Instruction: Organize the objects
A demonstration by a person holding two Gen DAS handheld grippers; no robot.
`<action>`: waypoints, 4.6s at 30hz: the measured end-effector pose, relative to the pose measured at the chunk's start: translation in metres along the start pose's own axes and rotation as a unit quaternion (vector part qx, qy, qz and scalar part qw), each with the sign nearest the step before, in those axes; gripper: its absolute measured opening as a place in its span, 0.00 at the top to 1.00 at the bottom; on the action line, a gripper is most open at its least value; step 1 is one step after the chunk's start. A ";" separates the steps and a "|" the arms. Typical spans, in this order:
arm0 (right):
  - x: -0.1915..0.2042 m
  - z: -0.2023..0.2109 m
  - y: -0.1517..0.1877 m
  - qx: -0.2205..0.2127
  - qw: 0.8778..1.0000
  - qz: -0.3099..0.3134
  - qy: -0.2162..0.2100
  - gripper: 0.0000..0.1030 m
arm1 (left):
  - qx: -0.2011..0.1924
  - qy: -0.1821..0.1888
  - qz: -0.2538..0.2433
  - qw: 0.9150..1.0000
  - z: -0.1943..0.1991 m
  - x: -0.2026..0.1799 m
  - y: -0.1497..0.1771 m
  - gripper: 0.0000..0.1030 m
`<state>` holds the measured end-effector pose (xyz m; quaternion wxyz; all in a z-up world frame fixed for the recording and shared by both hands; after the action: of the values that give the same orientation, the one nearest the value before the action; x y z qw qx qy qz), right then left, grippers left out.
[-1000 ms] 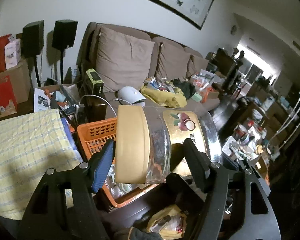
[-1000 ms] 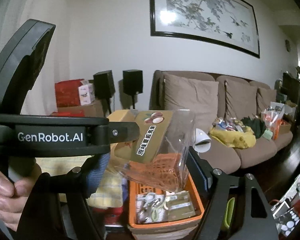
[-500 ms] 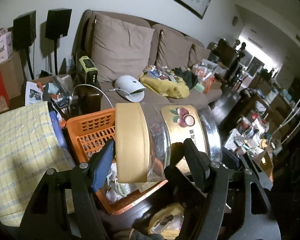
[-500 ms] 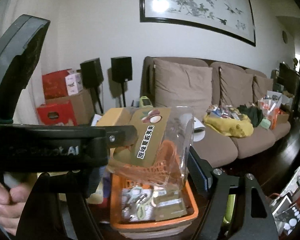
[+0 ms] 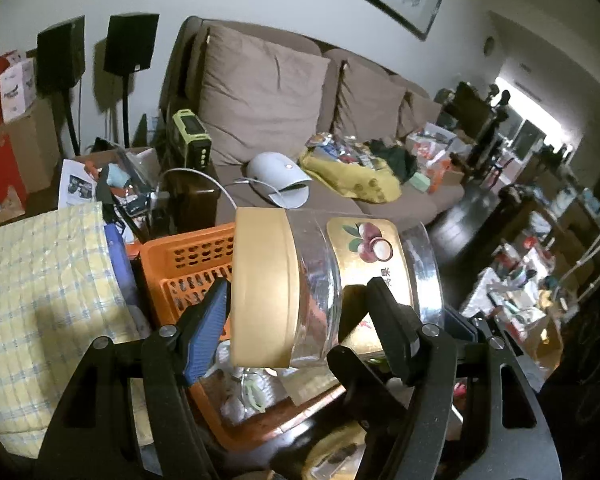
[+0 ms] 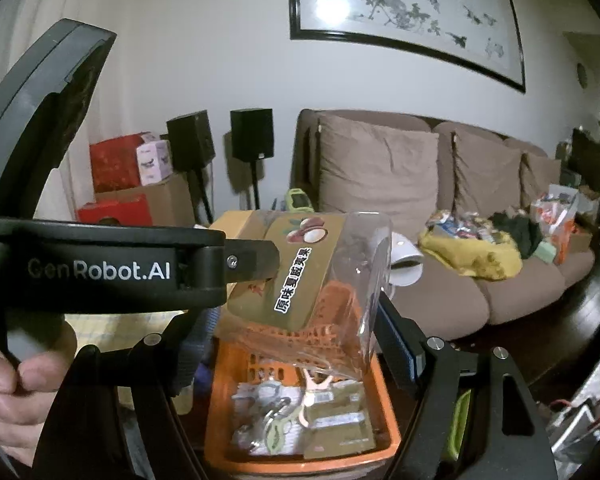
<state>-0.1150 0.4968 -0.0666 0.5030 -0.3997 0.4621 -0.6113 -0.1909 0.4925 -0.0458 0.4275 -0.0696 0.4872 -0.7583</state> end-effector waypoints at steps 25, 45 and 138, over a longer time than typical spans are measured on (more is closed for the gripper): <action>0.002 -0.070 0.089 0.070 0.997 -0.030 0.002 0.24 | 0.060 -0.026 0.036 0.997 -0.081 0.064 0.069 0.35; -0.024 -0.118 0.130 0.107 0.988 -0.112 0.012 0.24 | 0.112 -0.061 0.002 0.992 -0.131 0.073 0.093 0.35; -0.005 0.040 0.073 0.119 0.978 -0.085 0.149 0.15 | 0.012 -0.107 -0.116 0.987 0.054 0.063 0.105 0.14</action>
<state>-0.0577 0.4902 -0.1271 0.4183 -0.2792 0.4204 -0.7552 -0.1411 0.3938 -0.1219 0.3875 -0.2016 0.4183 -0.7964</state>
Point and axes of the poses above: each gripper's, at about its wrist camera, not at the fingertips, and z roughly against the way its jaws point, x to its left, y to its underside, the point moved 7 cm from there along -z, roughly the way its jaws point, and after that the axes turned 11 degrees about -x, right-handed, at the moved point
